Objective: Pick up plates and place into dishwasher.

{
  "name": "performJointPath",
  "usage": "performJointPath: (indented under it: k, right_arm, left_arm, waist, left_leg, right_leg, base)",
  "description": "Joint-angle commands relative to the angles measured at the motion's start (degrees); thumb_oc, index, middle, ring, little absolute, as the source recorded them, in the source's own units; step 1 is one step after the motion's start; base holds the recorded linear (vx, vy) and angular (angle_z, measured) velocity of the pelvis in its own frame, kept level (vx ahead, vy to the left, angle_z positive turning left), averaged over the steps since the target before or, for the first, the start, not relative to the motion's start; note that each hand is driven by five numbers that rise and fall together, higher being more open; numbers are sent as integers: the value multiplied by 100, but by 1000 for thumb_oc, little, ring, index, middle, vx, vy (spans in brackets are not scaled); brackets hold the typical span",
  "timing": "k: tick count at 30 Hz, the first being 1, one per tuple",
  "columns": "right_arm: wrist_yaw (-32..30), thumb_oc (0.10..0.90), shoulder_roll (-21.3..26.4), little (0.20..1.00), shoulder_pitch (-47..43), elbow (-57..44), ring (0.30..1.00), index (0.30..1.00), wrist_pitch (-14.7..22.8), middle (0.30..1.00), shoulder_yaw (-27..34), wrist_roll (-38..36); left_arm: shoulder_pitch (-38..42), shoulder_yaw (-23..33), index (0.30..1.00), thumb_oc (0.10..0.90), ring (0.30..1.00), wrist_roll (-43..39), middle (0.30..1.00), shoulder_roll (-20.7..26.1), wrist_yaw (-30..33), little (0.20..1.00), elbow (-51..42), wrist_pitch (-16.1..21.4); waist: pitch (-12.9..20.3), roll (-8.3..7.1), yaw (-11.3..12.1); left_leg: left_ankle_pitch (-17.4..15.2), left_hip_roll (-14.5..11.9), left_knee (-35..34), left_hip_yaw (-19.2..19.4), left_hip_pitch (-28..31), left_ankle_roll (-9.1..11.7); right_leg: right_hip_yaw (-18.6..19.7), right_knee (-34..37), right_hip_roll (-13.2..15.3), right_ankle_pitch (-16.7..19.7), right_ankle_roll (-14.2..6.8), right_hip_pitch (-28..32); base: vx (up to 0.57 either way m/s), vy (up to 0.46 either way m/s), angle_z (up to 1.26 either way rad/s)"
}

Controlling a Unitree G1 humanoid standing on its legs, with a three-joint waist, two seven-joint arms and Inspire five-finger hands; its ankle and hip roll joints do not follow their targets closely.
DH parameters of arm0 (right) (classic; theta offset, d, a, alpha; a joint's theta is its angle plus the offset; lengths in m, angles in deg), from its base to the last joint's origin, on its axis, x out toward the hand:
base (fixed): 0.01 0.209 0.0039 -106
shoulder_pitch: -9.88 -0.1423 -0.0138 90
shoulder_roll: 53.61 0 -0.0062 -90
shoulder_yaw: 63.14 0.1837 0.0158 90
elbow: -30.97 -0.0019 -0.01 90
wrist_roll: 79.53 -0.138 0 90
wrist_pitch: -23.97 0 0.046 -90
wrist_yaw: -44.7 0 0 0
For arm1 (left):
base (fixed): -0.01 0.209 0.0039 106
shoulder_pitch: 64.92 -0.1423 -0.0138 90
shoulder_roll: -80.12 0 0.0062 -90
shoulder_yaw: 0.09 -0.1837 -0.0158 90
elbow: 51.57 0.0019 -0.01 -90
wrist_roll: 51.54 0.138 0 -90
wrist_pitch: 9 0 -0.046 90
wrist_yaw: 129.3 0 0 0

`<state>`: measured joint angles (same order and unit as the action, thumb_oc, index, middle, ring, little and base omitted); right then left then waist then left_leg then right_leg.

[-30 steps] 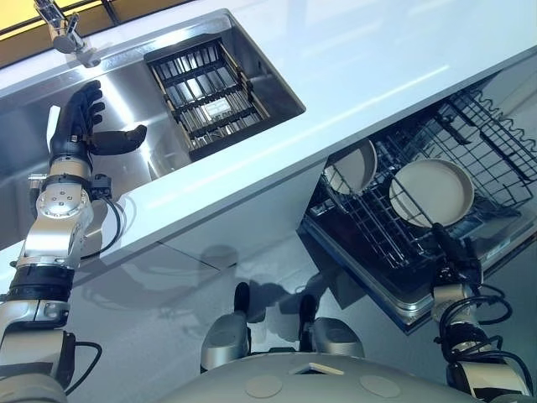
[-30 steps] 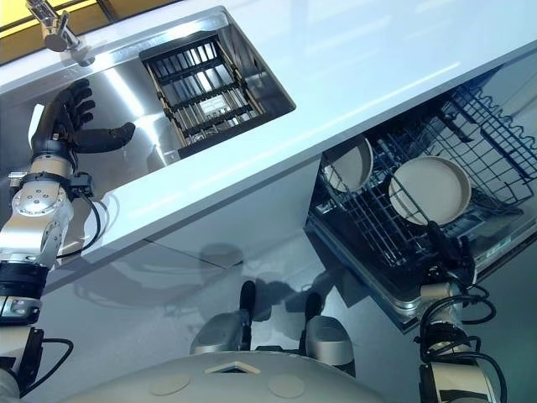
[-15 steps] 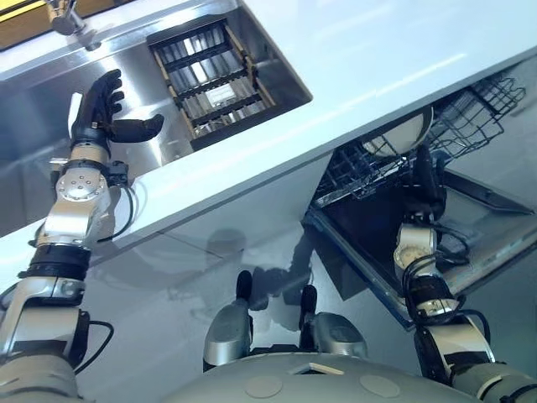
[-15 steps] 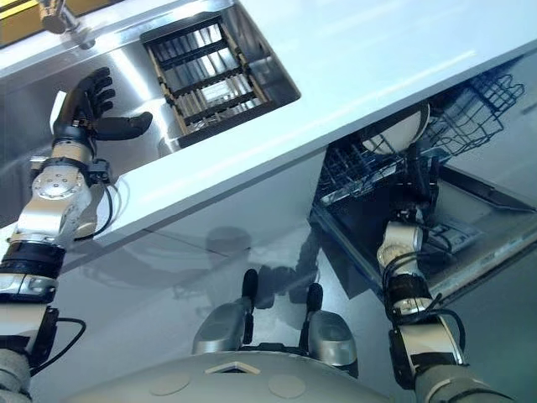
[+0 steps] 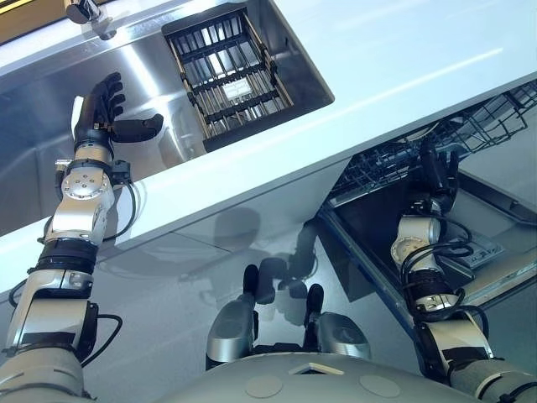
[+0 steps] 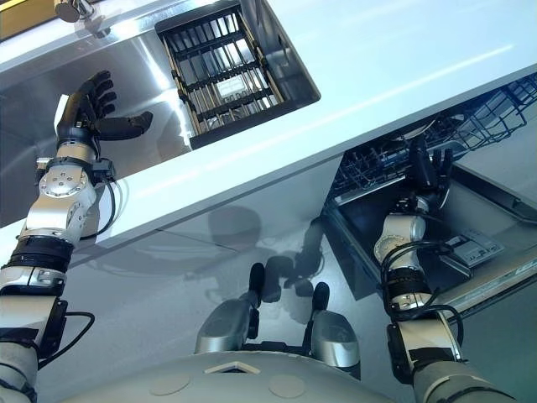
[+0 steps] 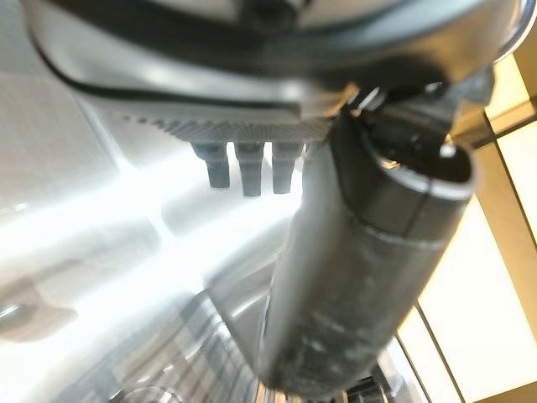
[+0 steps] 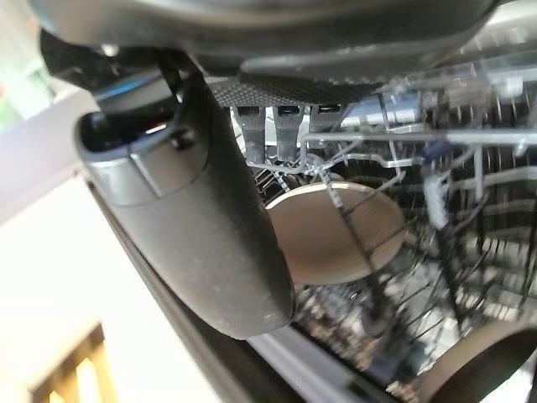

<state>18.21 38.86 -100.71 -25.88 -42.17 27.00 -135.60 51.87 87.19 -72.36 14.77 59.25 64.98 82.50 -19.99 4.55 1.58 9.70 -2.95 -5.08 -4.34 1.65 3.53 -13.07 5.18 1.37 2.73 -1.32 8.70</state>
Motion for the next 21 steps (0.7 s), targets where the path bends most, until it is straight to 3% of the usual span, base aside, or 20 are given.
performJointPath:
  k: [1,7,13,21]
  right_arm:
    - [-278,800,365,900,-1292,-1544,900,900,667,900,-105,2135]
    - [-552,800,1036,900,-172,-1343,900,900,-44,900,402,2726]
    - [-80,800,1416,900,456,-1110,900,900,-96,900,760,2651]
    - [255,800,1454,900,789,-1271,900,900,-171,900,891,2502]
  left_arm:
    - [-335,203,900,800,900,109,900,141,221,900,-793,560]
    - [-834,508,900,800,900,65,900,123,442,900,-1355,429]
    - [-891,663,900,800,900,-14,900,186,463,900,-1283,489]
    - [-998,832,900,800,900,29,900,130,602,900,-1322,481]
  waist:
    - [1008,-50,11]
    - [973,-71,-240]
    - [955,-142,-448]
    - [1002,-223,-523]
  left_leg:
    - [-954,489,378,305,234,-184]
    - [-908,508,171,476,341,-250]
    - [-969,551,124,644,463,-299]
    - [-992,568,64,767,479,-334]
  right_leg:
    - [377,-849,-278,-673,-73,-416]
    - [480,-955,-287,-660,-138,-520]
    - [567,-935,-274,-606,-222,-512]
    - [637,-852,-297,-571,-288,-512]
  base:
    - [-60,87,7]
    - [-75,68,-2]
    - [-44,42,-20]
    - [-44,5,-18]
